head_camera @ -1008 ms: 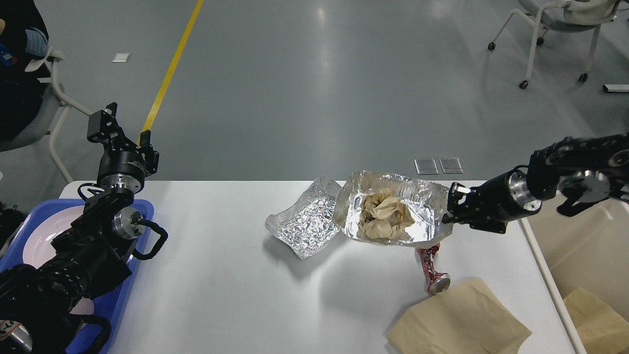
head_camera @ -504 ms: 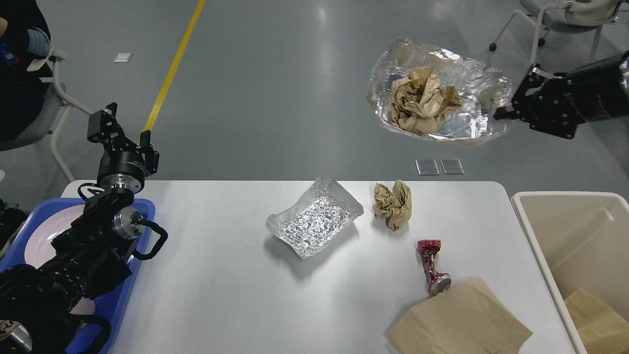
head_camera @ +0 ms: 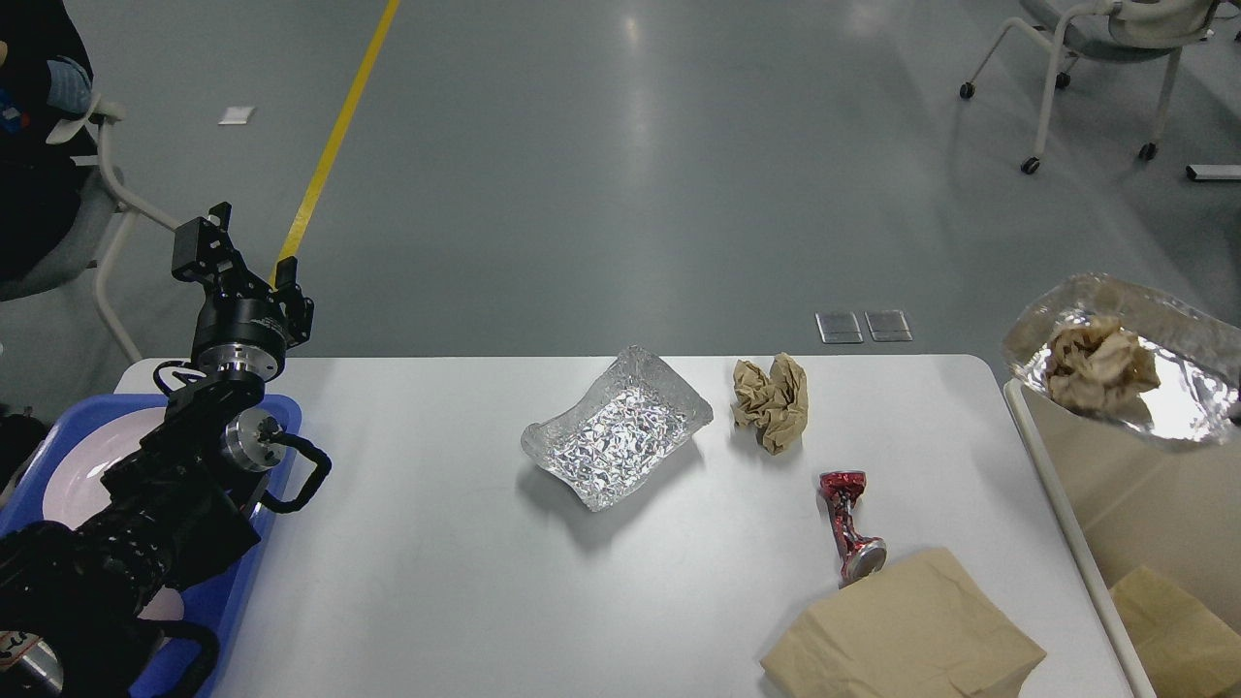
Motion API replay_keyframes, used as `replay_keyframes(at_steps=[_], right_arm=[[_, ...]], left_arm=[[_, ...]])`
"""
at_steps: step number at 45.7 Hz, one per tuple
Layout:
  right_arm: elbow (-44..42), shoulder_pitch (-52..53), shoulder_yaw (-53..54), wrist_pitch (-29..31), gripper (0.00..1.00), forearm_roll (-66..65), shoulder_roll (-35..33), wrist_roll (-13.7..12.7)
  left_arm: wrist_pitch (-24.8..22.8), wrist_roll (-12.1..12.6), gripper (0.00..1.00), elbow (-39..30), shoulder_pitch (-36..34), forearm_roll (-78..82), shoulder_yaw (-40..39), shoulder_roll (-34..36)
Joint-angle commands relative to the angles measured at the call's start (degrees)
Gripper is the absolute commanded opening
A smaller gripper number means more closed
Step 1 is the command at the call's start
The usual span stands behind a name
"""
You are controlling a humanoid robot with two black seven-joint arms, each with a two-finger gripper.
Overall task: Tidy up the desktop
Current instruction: 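Lift the foil tray and drop it into the white bin, then raise the right gripper back above the table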
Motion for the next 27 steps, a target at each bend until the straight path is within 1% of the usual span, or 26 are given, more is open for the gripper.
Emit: replay_keyframes(at_steps=[1,4,5,6,7,8,10,11,14,20,27], right_arm=[[-0.07,-7.91,0.23,-8.99,0.0,6.81,0.24,0.0],[-0.07,-11.34,0.67,-13.56,0.0,8.31,0.6,0.09],[-0.16,-13.61,1.11,-16.19,0.0,8.31,0.68,0.09],[-0.42,-14.77,1.2,-17.26,0.09,8.13,0.68,0.09],[-0.77,-16.0,1.29,-18.14,0.26,7.96,0.68,0.09],[-1.38,-16.88,1.29,-19.02,0.46,7.87,0.77,0.18],[-3.14,-18.03,1.29,-19.9,0.9,7.87,1.47,0.18],[-4.1,-18.29,1.38,-19.99,1.0,7.96,2.0,0.18],[-5.78,-18.82,1.55,-19.9,1.0,7.96,3.23,0.18],[-5.96,-20.14,1.47,-19.82,1.0,7.96,4.72,0.18],[-6.22,-19.35,1.29,-19.82,1.0,8.04,7.27,0.09]], left_arm=[[0.0,0.0,0.96,0.0,0.04,-0.07,0.0,0.0],[0.0,0.0,0.96,0.0,0.04,0.01,0.0,0.0],[0.0,0.0,0.96,0.0,-0.05,-0.07,0.0,0.0],[0.0,0.0,0.96,0.0,0.04,-0.07,0.0,0.0],[0.0,0.0,0.96,0.0,0.04,-0.07,0.0,0.0],[0.0,0.0,0.96,0.0,-0.05,-0.07,0.0,0.0],[0.0,0.0,0.96,0.0,0.04,-0.07,0.0,0.0],[0.0,0.0,0.96,0.0,0.04,-0.07,0.0,0.0],[0.0,0.0,0.96,0.0,0.04,0.01,0.0,0.0],[0.0,0.0,0.96,0.0,-0.05,0.02,0.0,0.0],[0.0,0.0,0.96,0.0,0.04,0.02,0.0,0.0]])
